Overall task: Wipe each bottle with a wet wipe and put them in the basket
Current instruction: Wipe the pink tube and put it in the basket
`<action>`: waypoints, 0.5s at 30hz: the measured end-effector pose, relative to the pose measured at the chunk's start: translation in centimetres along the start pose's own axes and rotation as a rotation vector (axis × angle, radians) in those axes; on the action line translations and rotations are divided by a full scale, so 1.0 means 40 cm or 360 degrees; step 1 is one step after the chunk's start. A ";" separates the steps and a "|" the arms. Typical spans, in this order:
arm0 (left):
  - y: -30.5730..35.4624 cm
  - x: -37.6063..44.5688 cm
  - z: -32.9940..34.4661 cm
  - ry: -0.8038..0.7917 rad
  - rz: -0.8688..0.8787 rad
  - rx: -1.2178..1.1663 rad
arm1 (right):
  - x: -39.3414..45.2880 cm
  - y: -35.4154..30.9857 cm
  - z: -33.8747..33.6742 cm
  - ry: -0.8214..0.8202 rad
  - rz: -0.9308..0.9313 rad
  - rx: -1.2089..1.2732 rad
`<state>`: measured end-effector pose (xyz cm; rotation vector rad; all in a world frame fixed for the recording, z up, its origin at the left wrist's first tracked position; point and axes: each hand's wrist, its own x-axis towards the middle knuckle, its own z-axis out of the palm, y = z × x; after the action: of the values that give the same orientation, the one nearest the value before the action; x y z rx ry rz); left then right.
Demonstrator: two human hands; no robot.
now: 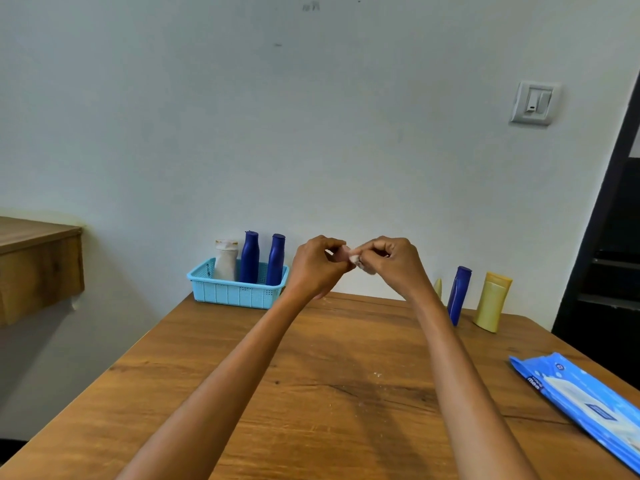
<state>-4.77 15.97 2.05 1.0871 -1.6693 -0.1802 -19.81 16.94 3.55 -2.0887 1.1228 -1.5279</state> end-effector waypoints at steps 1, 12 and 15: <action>-0.002 0.002 -0.003 0.0017 -0.0021 -0.0029 | 0.002 0.010 0.002 0.0052 0.0016 -0.0017; -0.014 0.015 -0.014 -0.0017 -0.0437 -0.0742 | -0.011 0.026 0.087 0.0339 0.0227 0.0534; -0.015 0.019 -0.024 0.0072 -0.0535 -0.0944 | -0.016 0.034 0.089 0.0267 0.0308 0.0499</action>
<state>-3.65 15.44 2.60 0.8908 -1.2570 -0.8069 -17.20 15.90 0.89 -1.6251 1.0281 -1.6830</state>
